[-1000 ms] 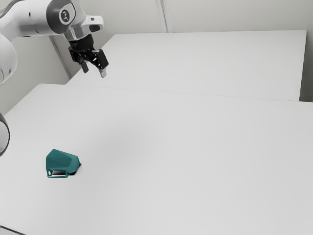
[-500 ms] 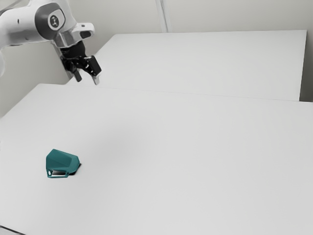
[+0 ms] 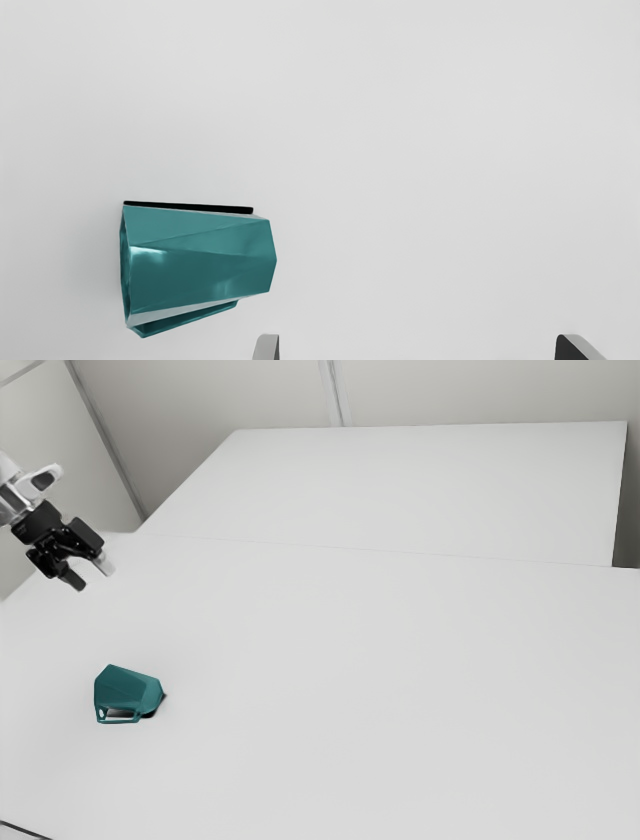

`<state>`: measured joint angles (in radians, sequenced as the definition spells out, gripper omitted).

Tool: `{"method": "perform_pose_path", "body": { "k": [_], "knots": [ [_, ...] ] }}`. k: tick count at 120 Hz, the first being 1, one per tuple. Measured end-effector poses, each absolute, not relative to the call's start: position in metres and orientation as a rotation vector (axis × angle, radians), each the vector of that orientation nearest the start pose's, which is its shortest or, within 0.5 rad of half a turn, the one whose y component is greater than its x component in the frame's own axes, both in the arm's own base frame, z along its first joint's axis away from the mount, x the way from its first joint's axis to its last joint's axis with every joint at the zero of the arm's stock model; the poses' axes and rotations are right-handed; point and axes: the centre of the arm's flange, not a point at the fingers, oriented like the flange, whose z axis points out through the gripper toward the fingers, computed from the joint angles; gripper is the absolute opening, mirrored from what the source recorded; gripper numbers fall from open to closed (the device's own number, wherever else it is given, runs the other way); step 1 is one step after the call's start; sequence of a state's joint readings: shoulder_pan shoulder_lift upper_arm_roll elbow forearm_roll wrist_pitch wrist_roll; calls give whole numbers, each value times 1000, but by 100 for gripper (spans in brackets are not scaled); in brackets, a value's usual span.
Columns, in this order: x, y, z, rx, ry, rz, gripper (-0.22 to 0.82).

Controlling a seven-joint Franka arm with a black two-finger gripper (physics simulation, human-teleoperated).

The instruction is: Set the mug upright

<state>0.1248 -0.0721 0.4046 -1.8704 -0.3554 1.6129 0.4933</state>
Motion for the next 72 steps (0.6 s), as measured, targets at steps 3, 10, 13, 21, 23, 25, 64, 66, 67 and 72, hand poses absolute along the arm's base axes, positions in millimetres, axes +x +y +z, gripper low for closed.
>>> {"method": "perform_pose_path", "body": {
  "k": [3,10,13,21,23,25,64,66,67,72],
  "knots": [
    [460,244,529,-3574,-144,-39,60],
    [449,256,520,-3599,-119,-27,60],
    [445,260,516,-3610,-101,-18,60],
    [435,267,502,-3638,-48,5,60],
    [433,268,500,-3643,-34,6,60],
    [431,271,497,-3647,-19,6,60],
    [390,344,421,-3735,47,39,60],
    [391,344,416,-3741,59,43,60],
    [392,344,414,-3743,68,44,60],
    [398,341,405,-3752,117,51,60]
  ]
}}
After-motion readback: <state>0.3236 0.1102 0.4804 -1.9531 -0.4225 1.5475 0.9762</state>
